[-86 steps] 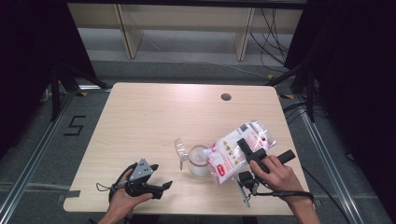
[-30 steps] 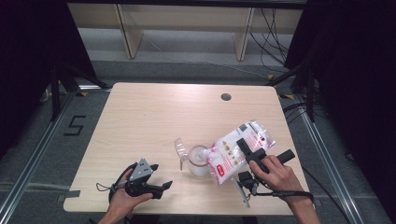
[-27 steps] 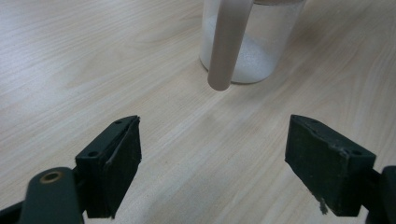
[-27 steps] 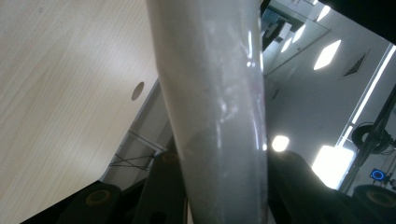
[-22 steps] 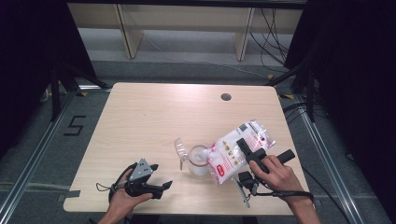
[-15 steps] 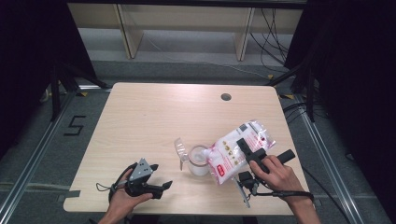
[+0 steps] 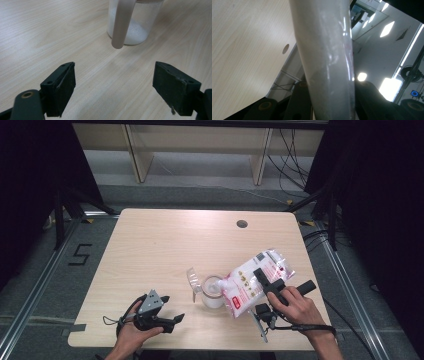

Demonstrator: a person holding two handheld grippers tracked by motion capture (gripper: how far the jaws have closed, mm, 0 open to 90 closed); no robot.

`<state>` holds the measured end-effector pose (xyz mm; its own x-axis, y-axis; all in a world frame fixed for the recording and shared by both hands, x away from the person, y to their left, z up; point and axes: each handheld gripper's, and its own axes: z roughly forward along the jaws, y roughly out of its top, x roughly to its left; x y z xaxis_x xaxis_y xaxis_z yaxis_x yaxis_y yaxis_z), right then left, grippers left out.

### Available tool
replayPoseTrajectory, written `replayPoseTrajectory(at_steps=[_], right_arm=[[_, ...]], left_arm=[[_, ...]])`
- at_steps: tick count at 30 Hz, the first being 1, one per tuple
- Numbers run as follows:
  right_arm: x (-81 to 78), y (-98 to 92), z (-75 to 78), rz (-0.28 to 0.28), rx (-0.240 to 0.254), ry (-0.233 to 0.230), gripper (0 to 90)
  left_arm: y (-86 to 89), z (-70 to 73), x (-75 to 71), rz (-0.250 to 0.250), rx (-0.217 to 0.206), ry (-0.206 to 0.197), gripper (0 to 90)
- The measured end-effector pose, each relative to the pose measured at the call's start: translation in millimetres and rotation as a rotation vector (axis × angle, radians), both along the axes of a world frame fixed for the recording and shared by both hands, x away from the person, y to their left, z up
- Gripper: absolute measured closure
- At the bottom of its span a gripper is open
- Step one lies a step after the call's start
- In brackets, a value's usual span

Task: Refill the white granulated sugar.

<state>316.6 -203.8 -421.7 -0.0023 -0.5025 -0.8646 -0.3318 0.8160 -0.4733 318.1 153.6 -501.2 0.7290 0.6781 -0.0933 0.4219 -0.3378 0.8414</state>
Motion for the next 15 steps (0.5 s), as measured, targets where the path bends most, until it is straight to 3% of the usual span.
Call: replayPoseTrajectory(at_steps=[1, 10, 11, 12, 13, 15], right_arm=[[7.4, 13.3, 10.6, 0.148, -0.215, 0.001, 76.1], [7.7, 13.2, 10.7, 0.15, -0.215, 0.003, 76.2], [6.3, 9.0, 7.7, 0.111, -0.151, 0.005, 76.3], [6.3, 9.0, 7.7, 0.111, -0.151, 0.005, 76.3], [7.3, 11.0, 8.9, 0.127, -0.186, 0.007, 76.4], [7.2, 10.8, 8.8, 0.126, -0.184, 0.007, 76.4]], left_arm=[[0.5, 0.2, 0.6, -0.009, 0.006, -0.009, 18.1], [0.5, 0.3, 0.5, -0.009, 0.007, -0.008, 18.1], [0.4, 0.2, 0.6, -0.008, 0.006, -0.008, 18.0], [0.5, 0.3, 0.7, -0.011, 0.006, -0.008, 18.0], [0.2, 0.3, -0.1, 0.001, 0.002, -0.001, 18.0], [0.2, 0.3, -0.1, 0.0, 0.002, -0.001, 18.0]])
